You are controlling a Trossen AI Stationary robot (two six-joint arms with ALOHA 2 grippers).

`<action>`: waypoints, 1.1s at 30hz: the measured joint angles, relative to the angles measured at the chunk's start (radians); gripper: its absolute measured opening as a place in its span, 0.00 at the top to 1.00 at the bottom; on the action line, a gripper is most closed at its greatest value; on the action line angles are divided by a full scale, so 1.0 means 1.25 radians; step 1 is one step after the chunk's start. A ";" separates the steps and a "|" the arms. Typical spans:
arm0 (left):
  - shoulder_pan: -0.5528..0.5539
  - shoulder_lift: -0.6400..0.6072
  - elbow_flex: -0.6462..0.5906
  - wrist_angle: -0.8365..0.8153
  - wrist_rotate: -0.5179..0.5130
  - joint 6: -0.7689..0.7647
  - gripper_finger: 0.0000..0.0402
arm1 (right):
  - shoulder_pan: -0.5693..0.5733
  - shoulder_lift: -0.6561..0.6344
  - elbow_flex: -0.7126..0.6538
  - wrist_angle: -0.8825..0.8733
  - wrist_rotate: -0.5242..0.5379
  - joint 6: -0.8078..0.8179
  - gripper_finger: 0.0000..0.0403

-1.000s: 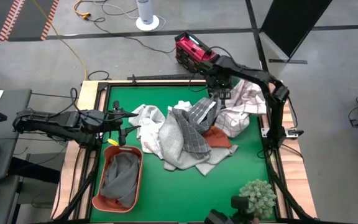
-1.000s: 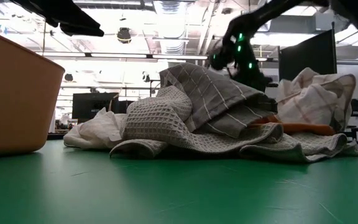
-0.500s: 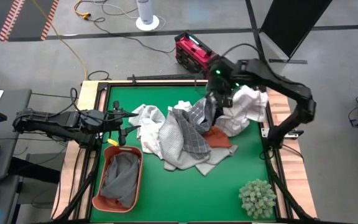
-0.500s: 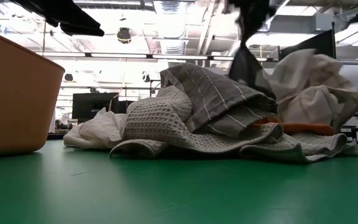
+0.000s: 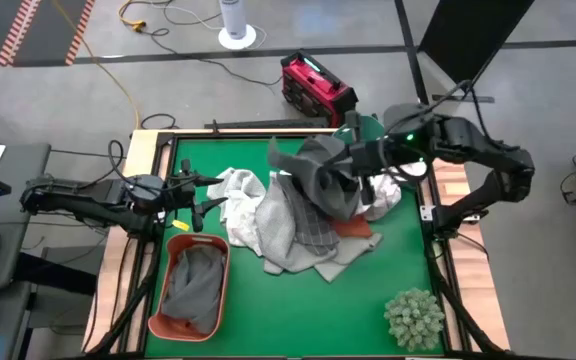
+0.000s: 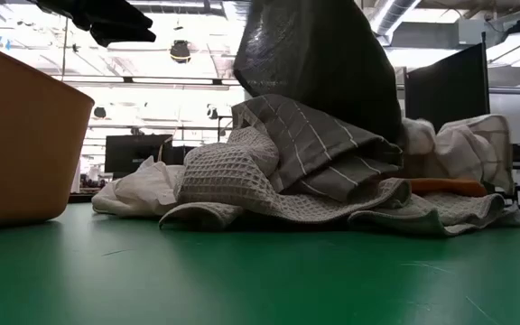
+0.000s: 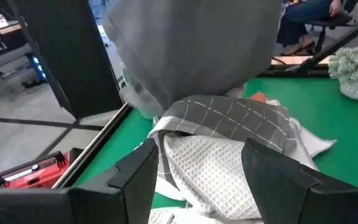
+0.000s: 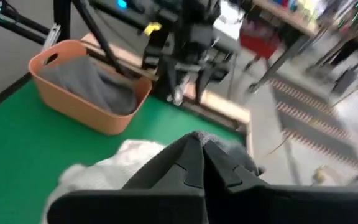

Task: Sort towels by color in basket
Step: Remove the gray towel from the green bin, then adjust the white patterned towel in the green bin

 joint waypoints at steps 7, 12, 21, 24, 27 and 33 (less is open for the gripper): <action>0.000 0.001 0.000 -0.018 0.000 -0.020 0.45 | -0.030 0.155 -0.001 -0.158 0.003 0.196 0.84; 0.000 0.001 0.000 -0.052 -0.001 -0.031 0.45 | -0.022 0.277 -0.002 -0.300 0.002 0.214 0.67; 0.000 0.001 0.000 -0.079 -0.002 -0.061 0.45 | -0.075 0.304 0.115 -0.572 0.282 0.263 0.37; 0.000 0.001 0.000 -0.092 -0.002 -0.073 0.45 | -0.145 0.264 0.114 -0.573 0.302 0.270 0.36; 0.000 0.001 0.000 -0.114 -0.002 -0.085 0.45 | -0.231 0.241 0.058 -0.571 0.218 0.284 0.36; 0.000 0.001 0.000 -0.121 -0.002 -0.080 0.45 | -0.275 0.241 -0.166 -0.475 0.123 0.256 0.42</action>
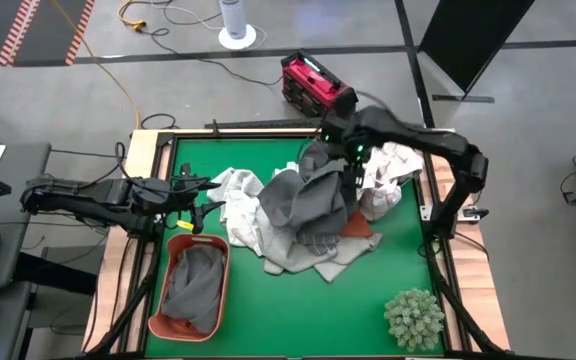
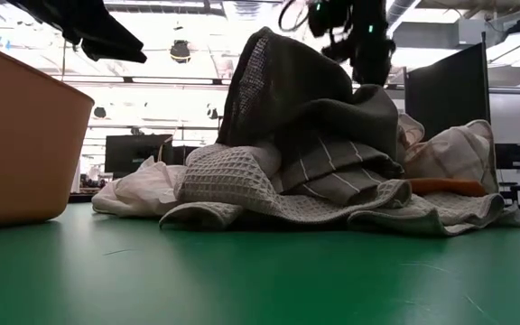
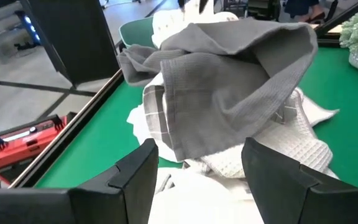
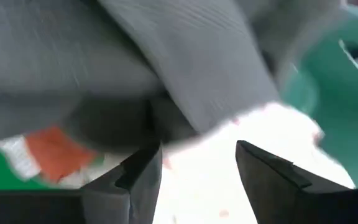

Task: Sort towels by color in basket
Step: Adjust the white patterned towel in the green bin

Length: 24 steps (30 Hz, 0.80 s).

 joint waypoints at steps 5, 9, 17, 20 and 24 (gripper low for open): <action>0.000 -0.001 0.000 0.012 0.000 0.013 0.45 | 0.088 0.029 -0.142 0.224 0.005 -0.108 0.48; 0.000 0.000 0.000 0.026 0.000 0.014 0.45 | 0.143 0.080 -0.169 0.410 -0.020 -0.146 0.50; 0.000 -0.001 0.000 0.031 0.000 0.016 0.45 | 0.203 0.104 -0.070 0.590 -0.125 -0.189 0.52; 0.000 -0.001 0.000 0.025 0.000 0.016 0.45 | 0.199 0.105 0.025 0.415 -0.054 -0.192 0.52; 0.000 -0.001 0.000 0.026 0.000 0.016 0.45 | 0.167 0.091 0.131 0.189 0.091 -0.122 0.52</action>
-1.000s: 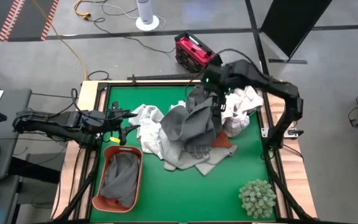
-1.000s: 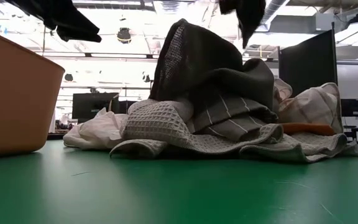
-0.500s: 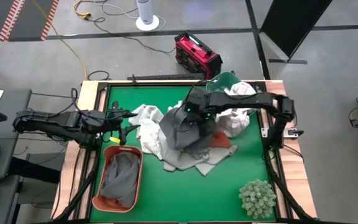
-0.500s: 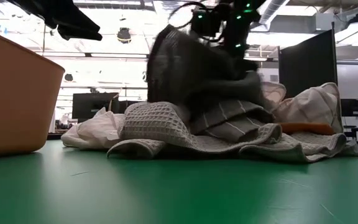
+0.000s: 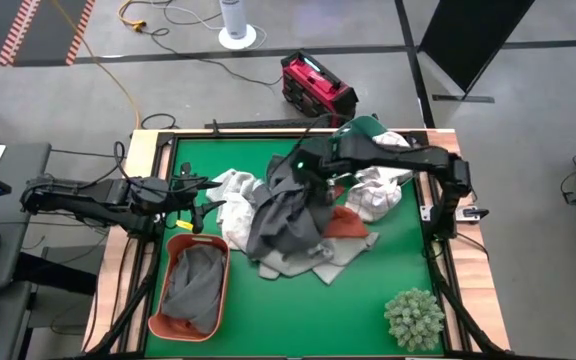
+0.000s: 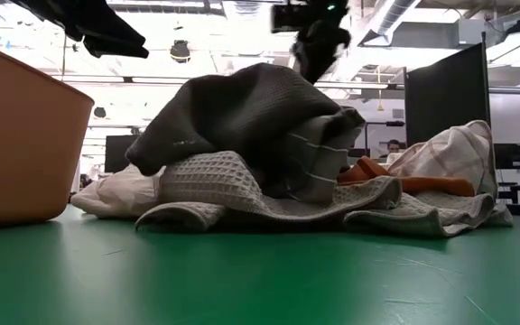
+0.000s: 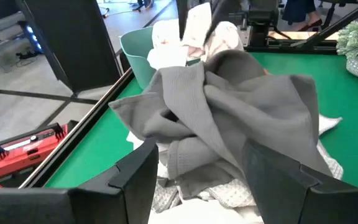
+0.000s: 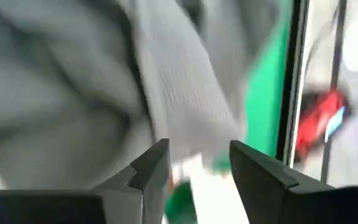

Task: Sort towels by color in basket
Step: Adjust the white patterned towel in the green bin

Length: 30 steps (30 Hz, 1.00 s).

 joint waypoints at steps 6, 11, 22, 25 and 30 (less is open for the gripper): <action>0.000 0.000 0.000 -0.006 0.000 -0.005 0.45 | -0.127 -0.010 -0.017 -0.239 -0.005 0.122 0.49; 0.000 0.000 0.000 -0.046 0.002 -0.027 0.45 | -0.190 -0.021 -0.151 -0.275 -0.109 0.162 0.42; 0.000 0.000 0.000 -0.047 0.002 -0.021 0.45 | -0.215 -0.026 -0.422 -0.221 0.063 0.104 0.43; 0.000 0.000 0.000 -0.040 0.001 -0.021 0.45 | -0.225 -0.026 -0.421 -0.201 0.062 0.100 0.57; 0.000 0.000 0.000 -0.037 0.000 -0.003 0.45 | -0.236 -0.026 -0.395 -0.180 -0.017 0.060 0.90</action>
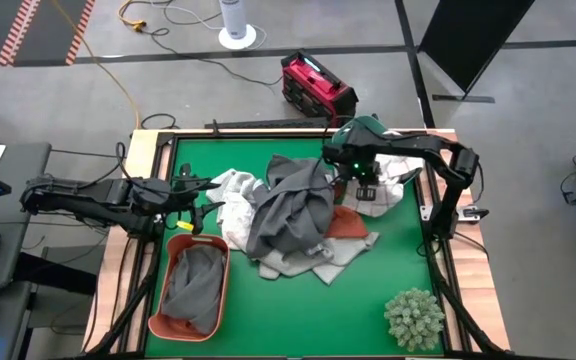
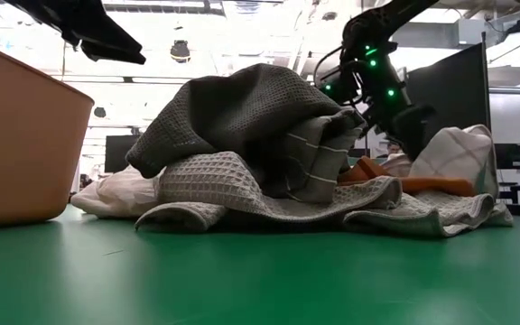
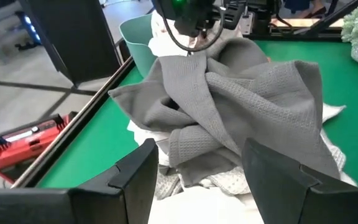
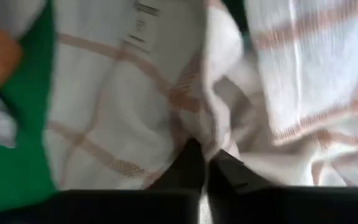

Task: Sort towels by color in basket
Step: Adjust the white patterned towel in the green bin

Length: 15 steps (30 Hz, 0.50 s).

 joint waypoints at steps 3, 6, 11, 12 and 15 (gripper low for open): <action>0.000 0.000 0.000 0.006 0.000 0.049 0.45 | -0.015 0.000 0.018 0.006 -0.009 -0.019 0.95; 0.000 0.001 0.000 0.007 -0.002 0.112 0.45 | -0.041 0.000 0.059 0.005 0.039 -0.019 0.94; 0.016 0.011 0.000 0.083 -0.118 0.247 0.45 | -0.097 -0.008 0.201 -0.008 0.129 0.013 0.95; 0.023 0.012 0.000 0.107 -0.164 0.274 0.45 | -0.107 -0.015 0.233 -0.008 0.141 0.028 0.95; 0.051 0.014 0.000 0.173 -0.292 0.314 0.45 | -0.123 -0.055 0.325 -0.006 0.214 0.072 0.95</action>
